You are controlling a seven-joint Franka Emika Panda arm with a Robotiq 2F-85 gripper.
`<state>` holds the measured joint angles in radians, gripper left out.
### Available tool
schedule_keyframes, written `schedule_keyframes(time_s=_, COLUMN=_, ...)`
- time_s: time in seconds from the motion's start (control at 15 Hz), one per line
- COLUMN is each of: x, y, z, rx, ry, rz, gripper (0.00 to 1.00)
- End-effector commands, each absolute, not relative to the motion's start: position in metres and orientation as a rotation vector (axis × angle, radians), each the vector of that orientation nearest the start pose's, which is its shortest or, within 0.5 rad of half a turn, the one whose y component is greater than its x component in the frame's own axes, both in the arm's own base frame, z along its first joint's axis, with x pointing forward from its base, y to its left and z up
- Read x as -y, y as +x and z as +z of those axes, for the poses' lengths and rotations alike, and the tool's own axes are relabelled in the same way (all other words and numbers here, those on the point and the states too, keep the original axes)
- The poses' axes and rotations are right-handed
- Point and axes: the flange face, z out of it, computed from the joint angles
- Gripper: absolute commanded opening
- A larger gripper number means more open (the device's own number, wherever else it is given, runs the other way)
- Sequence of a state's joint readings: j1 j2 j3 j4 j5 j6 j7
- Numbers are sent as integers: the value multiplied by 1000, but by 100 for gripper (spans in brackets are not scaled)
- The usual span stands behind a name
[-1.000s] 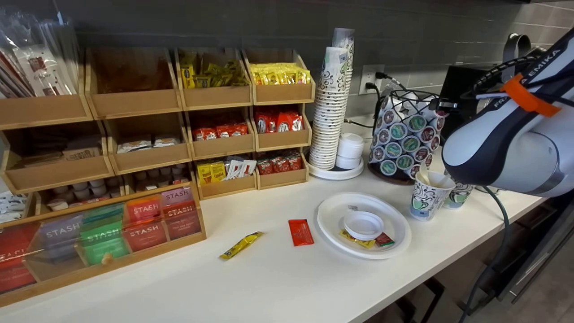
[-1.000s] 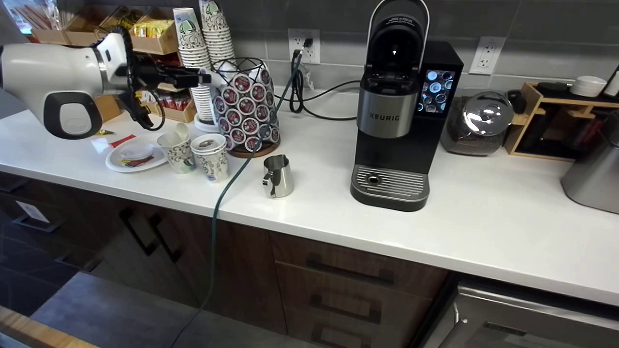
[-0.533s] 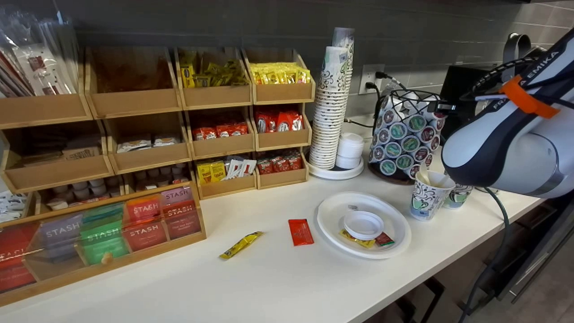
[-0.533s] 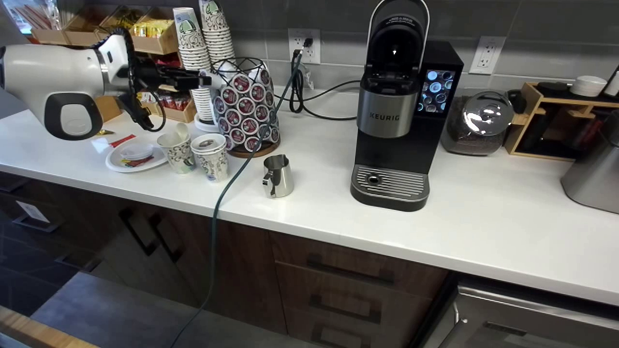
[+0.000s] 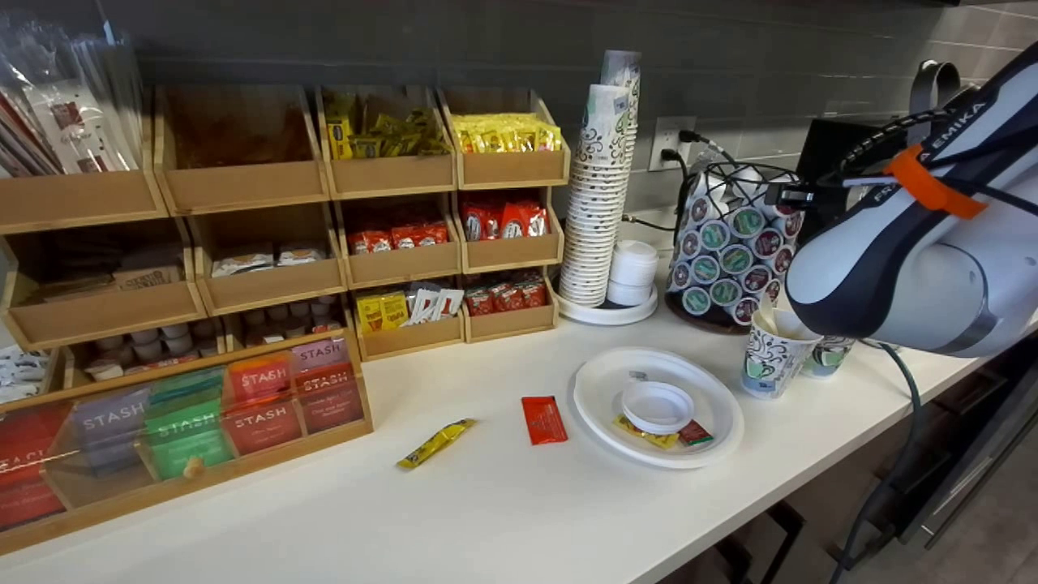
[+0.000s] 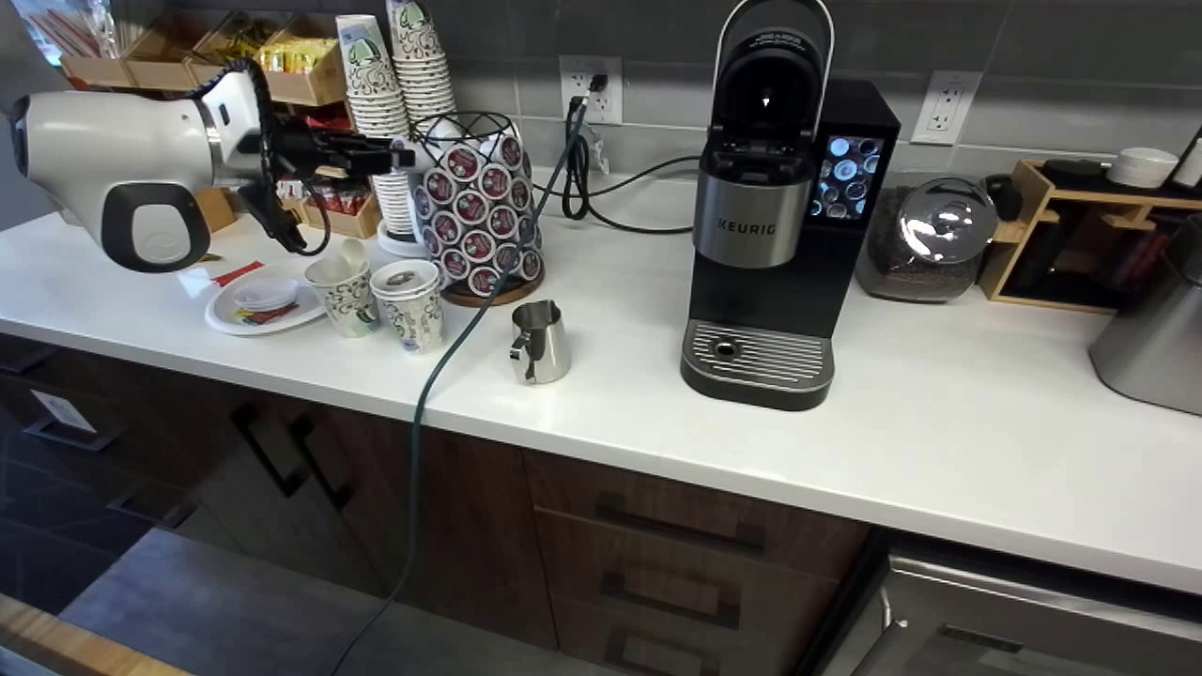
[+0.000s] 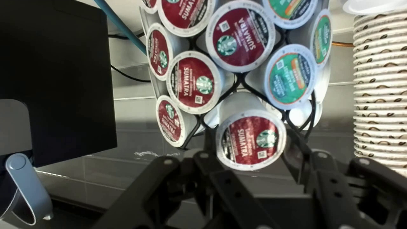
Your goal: Pick up the coffee capsule from the white plate and put it in the rack of coffee capsules
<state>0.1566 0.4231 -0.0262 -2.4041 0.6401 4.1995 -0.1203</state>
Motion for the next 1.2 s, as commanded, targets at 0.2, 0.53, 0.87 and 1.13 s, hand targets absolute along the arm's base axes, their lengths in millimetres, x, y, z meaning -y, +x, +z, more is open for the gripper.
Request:
schedule_keyframes(time_s=0.2, x=12, y=519, z=294, rx=-614, ry=-2607, rz=-2074, gripper=29)
schedule_keyframes(time_s=0.53, x=13, y=525, z=290, rx=-599, ry=-2625, rz=-2073, gripper=29)
schedule_keyframes(time_s=0.87, x=12, y=529, z=287, rx=-572, ry=-2639, rz=-2078, gripper=38)
schedule_keyframes(time_s=1.13, x=12, y=532, z=285, rx=-562, ry=-2649, rz=-2080, gripper=93)
